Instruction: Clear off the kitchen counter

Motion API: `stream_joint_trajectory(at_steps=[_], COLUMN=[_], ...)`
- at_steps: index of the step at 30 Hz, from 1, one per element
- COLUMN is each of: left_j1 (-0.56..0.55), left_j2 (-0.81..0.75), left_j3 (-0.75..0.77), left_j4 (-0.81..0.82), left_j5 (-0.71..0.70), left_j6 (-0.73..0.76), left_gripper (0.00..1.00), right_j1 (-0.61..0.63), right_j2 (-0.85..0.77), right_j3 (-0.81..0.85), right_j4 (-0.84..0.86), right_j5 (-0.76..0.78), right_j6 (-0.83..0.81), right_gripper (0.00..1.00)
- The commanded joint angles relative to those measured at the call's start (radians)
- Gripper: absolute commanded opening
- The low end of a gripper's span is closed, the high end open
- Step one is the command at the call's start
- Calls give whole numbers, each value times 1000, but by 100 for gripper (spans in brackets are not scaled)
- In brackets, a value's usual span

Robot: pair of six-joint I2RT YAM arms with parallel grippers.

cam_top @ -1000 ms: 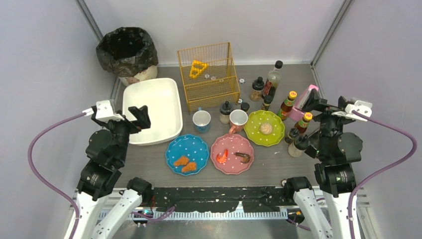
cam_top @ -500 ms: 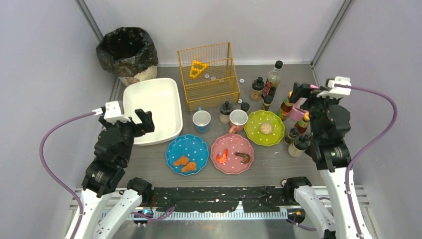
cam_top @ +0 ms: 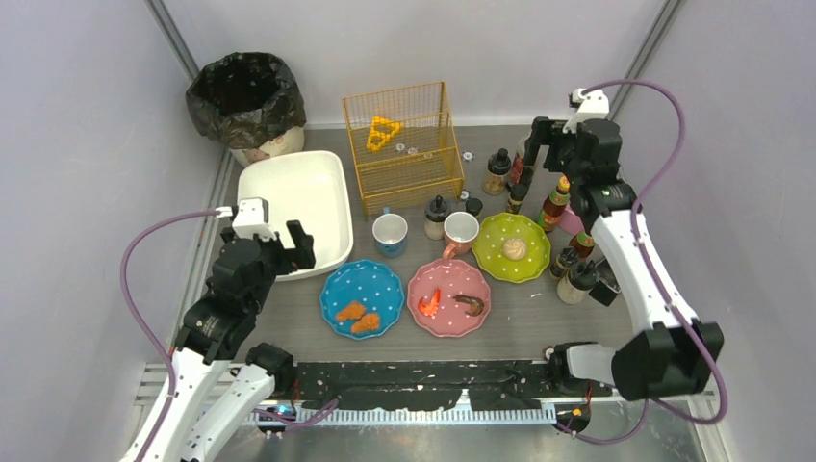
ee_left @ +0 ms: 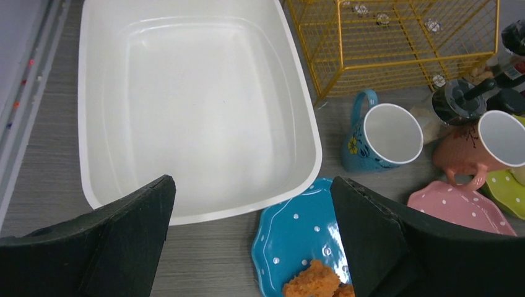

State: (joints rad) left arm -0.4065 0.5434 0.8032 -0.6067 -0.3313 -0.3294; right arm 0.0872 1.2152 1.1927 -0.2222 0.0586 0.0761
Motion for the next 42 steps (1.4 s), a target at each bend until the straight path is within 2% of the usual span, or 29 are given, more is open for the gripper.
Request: stream_joint_trajectory(at_steps=[1, 4, 13, 20, 26, 33, 42], left_j1=[-3, -3, -3, -3, -3, -4, -3], left_j2=[-18, 7, 136, 159, 193, 248, 257], left_j3=[-27, -36, 67, 117, 127, 162, 149], left_j4=[17, 33, 63, 93, 146, 138, 147], left_j5=[42, 34, 28, 20, 27, 6, -4], left_j6=[-33, -35, -20, -42, 62, 116, 107], left_gripper=[99, 99, 100, 100, 100, 99, 100], right_j1=[-19, -40, -48, -48, -47, -48, -48], right_j2=[94, 168, 317, 435, 519, 577, 541], right_j3=[55, 44, -41, -24, -27, 10, -1], right_j4=[162, 269, 604, 673, 763, 776, 775], right_j5=[-44, -90, -98, -105, -68, -33, -44], right_j6=[-46, -46, -61, -71, -71, -106, -140], right_gripper=[97, 100, 94, 86, 77, 74, 51])
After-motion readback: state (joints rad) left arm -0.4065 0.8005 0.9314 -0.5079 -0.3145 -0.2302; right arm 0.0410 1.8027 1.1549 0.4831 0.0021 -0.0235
